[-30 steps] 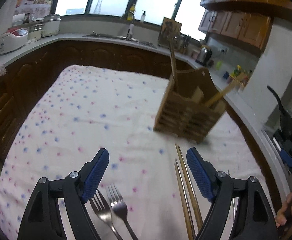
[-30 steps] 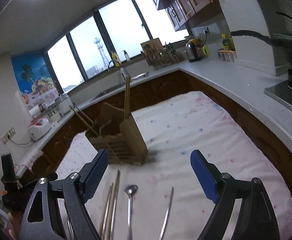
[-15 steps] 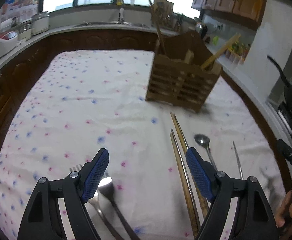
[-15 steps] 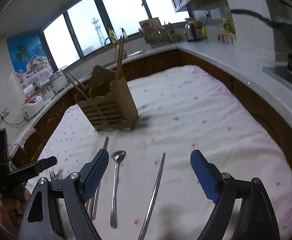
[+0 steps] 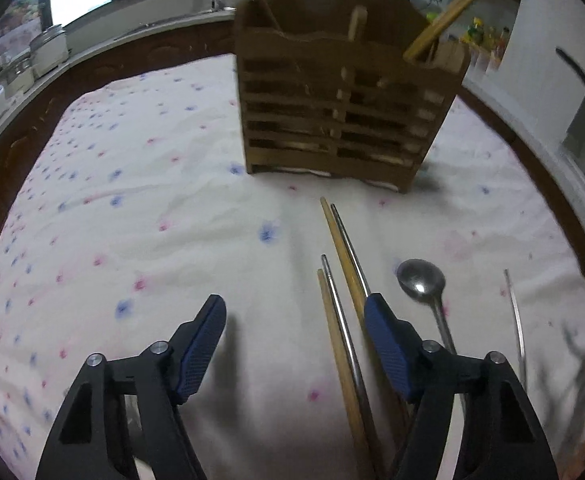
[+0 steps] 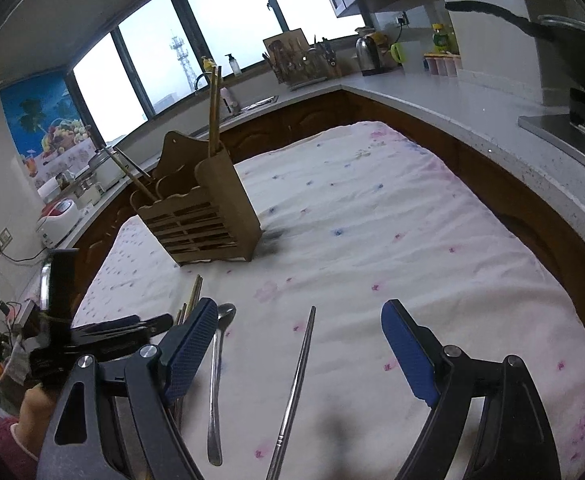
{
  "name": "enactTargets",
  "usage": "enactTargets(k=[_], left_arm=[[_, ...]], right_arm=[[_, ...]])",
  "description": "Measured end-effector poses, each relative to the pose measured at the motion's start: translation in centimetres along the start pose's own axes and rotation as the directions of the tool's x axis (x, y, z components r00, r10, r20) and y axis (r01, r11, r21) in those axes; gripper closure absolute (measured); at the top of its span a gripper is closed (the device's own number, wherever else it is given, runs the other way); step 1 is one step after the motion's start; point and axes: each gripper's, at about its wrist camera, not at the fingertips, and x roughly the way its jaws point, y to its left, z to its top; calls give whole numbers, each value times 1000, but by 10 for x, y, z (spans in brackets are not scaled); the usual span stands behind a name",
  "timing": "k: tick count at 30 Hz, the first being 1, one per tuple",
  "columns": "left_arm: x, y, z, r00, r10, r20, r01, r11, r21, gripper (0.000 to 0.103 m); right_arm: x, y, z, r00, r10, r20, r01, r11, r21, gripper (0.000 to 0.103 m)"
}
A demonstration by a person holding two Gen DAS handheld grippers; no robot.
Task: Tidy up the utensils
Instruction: 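Lower both tools toward the chopsticks lying on the cloth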
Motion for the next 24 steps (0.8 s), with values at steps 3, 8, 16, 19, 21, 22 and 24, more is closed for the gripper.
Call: enactTargets(k=[3,8,16,19,21,22,24], left_arm=[[18,-3,-3,999,49,-22,-48,997,52,43],[12,9,-16,998,67,-14,-65,992,112,43],[-20,70,-29,999,-49,-19,49,998,-37,46],[-24,71,-34,999,-43,-12,43,997,-61,46],[-26,68,-36,1000,-16,-10,16,999,-50,46],[-22,65,-34,1000,-2,-12,2,999,-42,46],[-16,59,-31,999,27,-20,-27,999,-31,47]], right_arm=[[5,-1,1,1000,2,-9,-2,1000,4,17],[8,1,4,1000,13,-15,-13,1000,-2,17],[17,2,-1,999,33,-41,-33,999,3,18],[16,2,-2,999,26,-40,-26,1000,-3,18],[16,2,-2,999,24,-39,-24,1000,2,18],[16,2,-2,999,25,-41,-25,1000,4,18],[15,1,-1,999,20,-40,-20,1000,7,18]])
